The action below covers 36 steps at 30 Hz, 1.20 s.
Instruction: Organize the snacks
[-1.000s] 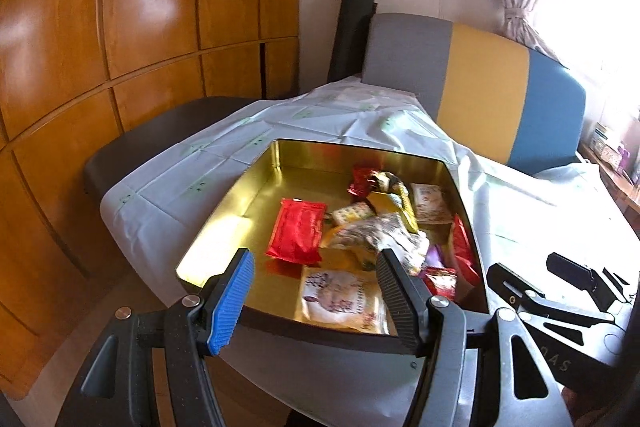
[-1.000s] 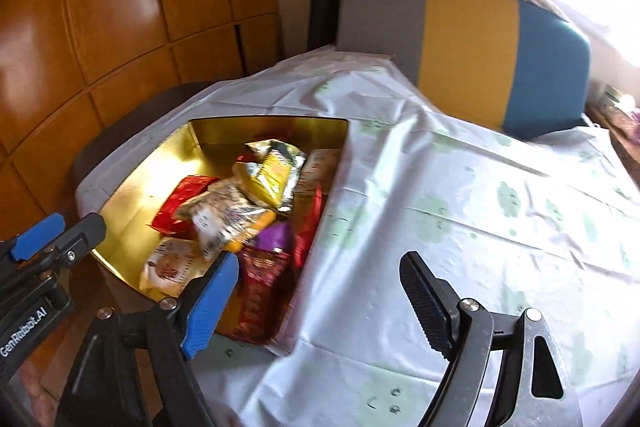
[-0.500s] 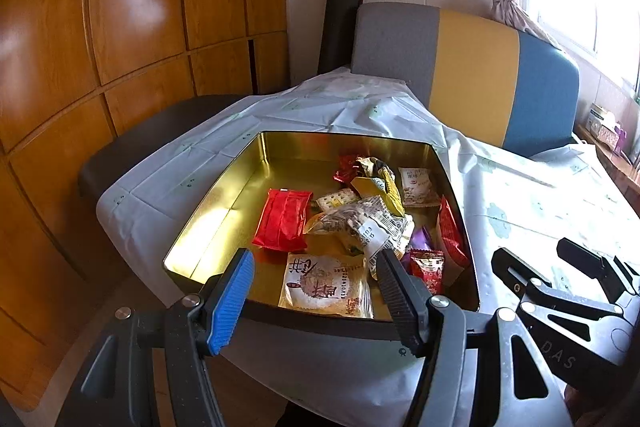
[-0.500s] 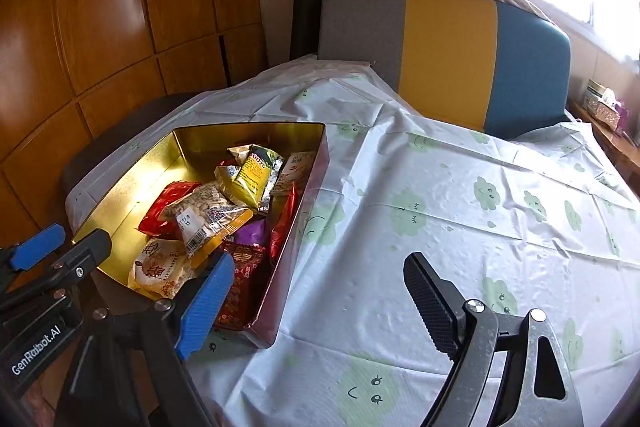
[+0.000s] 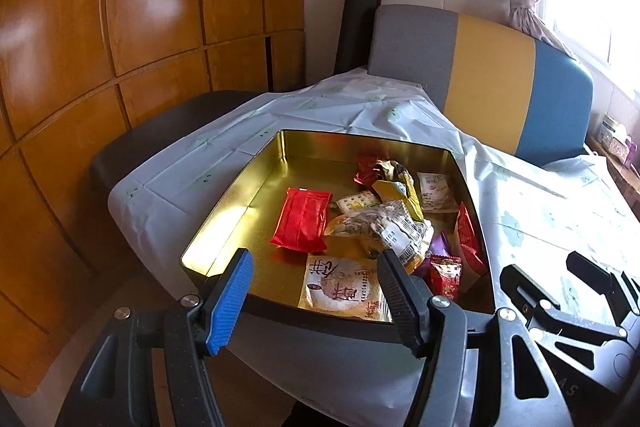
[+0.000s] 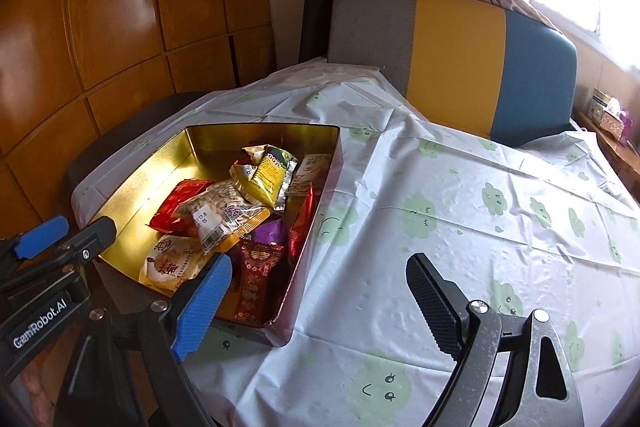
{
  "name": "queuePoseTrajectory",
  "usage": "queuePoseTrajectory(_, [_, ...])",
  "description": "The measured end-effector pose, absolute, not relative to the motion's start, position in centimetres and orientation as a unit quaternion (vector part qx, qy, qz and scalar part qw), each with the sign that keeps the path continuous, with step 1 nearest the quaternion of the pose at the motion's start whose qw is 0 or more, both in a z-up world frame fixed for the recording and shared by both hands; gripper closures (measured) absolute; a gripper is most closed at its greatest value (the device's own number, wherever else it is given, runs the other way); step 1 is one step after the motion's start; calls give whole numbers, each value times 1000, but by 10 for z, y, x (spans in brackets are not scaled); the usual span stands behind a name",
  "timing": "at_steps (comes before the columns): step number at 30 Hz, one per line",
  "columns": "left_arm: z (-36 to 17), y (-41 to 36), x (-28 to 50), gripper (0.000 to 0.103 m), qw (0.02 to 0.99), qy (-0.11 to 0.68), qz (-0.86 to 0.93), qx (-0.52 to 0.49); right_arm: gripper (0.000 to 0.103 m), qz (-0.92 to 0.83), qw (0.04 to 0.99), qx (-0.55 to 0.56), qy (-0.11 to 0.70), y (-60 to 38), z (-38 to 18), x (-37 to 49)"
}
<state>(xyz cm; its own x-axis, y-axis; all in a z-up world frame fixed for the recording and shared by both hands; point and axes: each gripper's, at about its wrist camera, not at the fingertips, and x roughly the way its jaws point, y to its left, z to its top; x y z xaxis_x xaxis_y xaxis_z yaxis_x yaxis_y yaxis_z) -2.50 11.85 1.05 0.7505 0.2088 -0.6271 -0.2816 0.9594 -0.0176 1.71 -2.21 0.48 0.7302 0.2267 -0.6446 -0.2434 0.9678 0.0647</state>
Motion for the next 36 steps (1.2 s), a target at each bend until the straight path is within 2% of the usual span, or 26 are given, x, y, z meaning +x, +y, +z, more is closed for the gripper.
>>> queuePoseTrajectory(36, [17, 126, -35, 38, 940, 303, 152, -46, 12, 137, 928, -22, 346, -11, 0, 11])
